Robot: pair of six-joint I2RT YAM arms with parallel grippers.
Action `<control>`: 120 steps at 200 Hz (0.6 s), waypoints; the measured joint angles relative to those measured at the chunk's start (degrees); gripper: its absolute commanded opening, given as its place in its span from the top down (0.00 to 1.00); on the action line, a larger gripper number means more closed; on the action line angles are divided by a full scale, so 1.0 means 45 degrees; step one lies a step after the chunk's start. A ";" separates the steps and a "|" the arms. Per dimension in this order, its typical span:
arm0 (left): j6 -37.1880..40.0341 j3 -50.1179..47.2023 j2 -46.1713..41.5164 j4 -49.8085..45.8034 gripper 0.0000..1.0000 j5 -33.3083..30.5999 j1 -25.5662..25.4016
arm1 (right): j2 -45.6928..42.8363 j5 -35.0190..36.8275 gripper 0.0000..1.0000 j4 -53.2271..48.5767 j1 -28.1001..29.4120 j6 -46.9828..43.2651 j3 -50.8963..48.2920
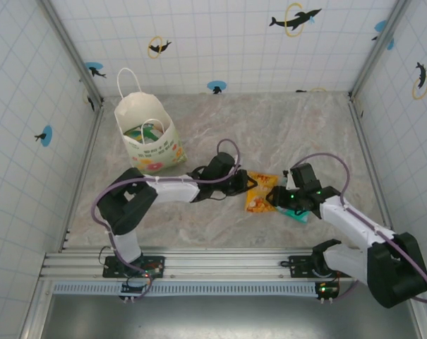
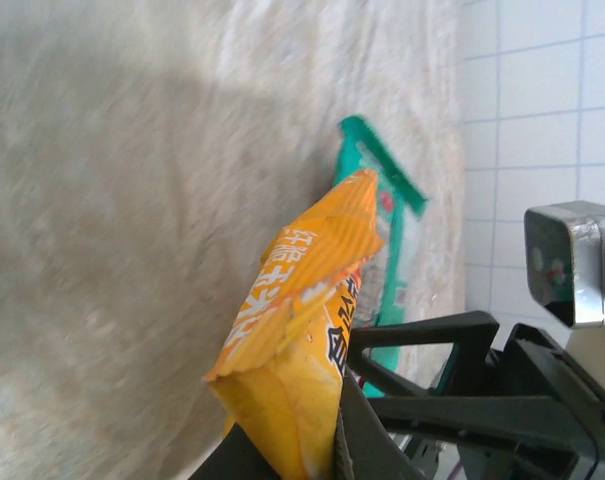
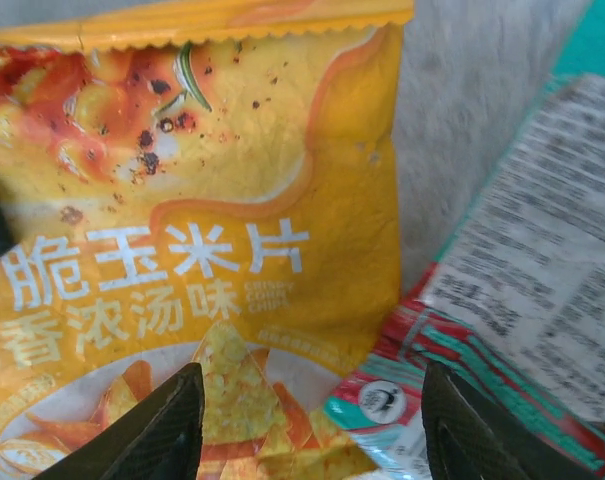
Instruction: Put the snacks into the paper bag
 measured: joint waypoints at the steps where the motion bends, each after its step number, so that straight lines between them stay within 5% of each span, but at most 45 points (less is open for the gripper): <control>1: 0.0049 0.0049 -0.0024 -0.0053 0.98 -0.0034 0.0000 | -0.0058 0.0010 0.41 -0.0019 -0.0015 0.0005 0.0049; 44: 0.1967 0.2443 -0.1744 -0.2866 1.00 -0.0976 0.0481 | -0.1224 -0.0019 0.40 0.0010 -0.0418 -0.0053 0.1773; 120: 0.5547 0.7028 -0.3497 -0.7393 1.00 -0.2871 0.3191 | -0.1073 -0.0787 0.42 0.0476 -0.0549 0.0199 0.2681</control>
